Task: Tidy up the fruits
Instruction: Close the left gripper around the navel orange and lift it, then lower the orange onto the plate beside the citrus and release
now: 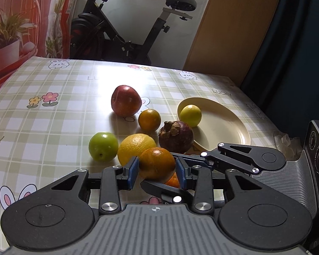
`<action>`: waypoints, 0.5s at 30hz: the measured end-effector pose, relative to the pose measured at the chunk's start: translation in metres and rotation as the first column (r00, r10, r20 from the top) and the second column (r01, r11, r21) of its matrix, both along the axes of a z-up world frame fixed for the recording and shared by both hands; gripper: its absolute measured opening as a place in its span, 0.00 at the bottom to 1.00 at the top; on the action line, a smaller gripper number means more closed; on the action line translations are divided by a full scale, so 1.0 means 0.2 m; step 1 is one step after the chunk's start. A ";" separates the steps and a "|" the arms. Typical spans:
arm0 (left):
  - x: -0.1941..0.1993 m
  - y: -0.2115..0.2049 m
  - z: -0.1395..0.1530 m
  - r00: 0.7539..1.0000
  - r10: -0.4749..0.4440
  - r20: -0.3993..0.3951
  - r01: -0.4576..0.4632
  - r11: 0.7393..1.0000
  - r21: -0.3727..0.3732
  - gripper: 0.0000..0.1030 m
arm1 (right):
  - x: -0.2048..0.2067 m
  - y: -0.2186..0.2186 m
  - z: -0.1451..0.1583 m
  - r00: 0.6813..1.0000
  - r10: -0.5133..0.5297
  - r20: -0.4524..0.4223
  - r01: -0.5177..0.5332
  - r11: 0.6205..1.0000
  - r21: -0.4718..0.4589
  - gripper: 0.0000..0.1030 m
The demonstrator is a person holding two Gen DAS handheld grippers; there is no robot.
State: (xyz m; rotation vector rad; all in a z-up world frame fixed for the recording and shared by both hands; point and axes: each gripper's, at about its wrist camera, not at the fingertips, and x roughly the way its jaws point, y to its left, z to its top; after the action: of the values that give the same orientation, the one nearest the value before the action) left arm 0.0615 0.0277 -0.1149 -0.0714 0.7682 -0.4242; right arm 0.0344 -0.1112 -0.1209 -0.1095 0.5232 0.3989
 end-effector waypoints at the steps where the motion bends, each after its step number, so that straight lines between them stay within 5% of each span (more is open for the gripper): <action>1: 0.01 -0.03 0.01 1.000 -0.007 0.003 0.007 1.000 0.004 0.39 | 0.00 -0.02 0.01 1.000 -0.010 0.006 0.010 1.000 0.002 0.43; 15: 0.17 -0.53 0.08 0.984 -0.162 0.073 0.151 0.978 0.142 0.39 | -0.01 -0.47 0.06 0.981 -0.181 0.071 0.174 0.980 0.101 0.43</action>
State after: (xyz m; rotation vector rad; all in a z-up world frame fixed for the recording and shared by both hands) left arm 0.0965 -0.0777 -0.0990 0.1354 0.7205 -0.5199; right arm 0.0331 -0.2051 -0.1092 0.0129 0.4308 0.2428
